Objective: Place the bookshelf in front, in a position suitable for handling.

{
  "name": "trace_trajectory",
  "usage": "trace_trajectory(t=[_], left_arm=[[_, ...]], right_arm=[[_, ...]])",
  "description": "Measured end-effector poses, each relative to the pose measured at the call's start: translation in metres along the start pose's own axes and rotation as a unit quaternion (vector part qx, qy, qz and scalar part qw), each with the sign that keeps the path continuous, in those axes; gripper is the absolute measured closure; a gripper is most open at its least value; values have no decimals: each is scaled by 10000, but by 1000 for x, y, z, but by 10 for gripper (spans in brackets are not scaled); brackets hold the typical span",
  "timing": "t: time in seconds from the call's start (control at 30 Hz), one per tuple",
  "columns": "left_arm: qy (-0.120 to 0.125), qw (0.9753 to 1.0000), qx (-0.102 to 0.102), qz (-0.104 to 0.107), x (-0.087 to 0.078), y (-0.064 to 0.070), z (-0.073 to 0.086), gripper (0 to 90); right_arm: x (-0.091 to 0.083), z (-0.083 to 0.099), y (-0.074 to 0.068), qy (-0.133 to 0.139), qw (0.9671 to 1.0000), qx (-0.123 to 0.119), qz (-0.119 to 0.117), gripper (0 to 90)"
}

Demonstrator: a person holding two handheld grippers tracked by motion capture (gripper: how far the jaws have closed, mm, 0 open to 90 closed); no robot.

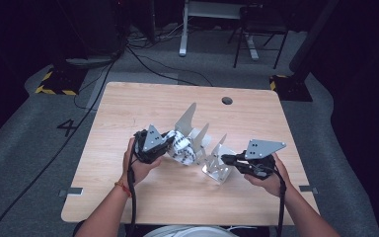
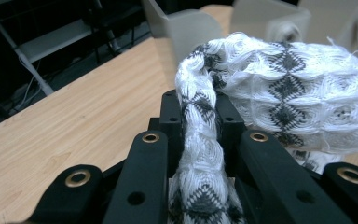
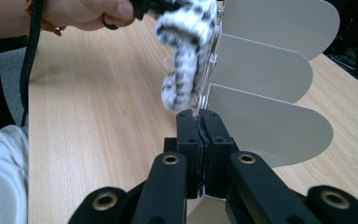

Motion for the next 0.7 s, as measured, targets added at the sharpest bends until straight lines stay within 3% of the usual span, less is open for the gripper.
trace_trajectory(t=[0.1,0.17,0.3,0.4,0.57,0.7], left_arm=[[232,9995,-216,20,-5,-4,-5,785],[439,9983,-355,162,-9,-1,-11,785],[600,9969,-290,411,-11,15,-19,785],[573,9963,-190,616,-6,31,-20,785],[498,9925,-455,1021,4,53,-15,785],[317,9911,-143,1282,10,79,-11,785]], right_arm=[[0,0,0,5,10000,6,0,878],[0,0,0,2,10000,0,2,878],[0,0,0,-7,10000,-6,-10,878],[0,0,0,-5,10000,-8,-5,878],[1,0,0,13,10000,-5,17,873],[1,0,0,7,10000,-6,33,868]])
Point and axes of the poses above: each handheld gripper's, and its own axes: x roughly forward along the jaws, z roughly out of its underside, y roughly to its right, the point moved 2 cm from there along x, roughly forward along the jaws, and after that the axes turned 13 degrees about -z, right-handed, at the moved point
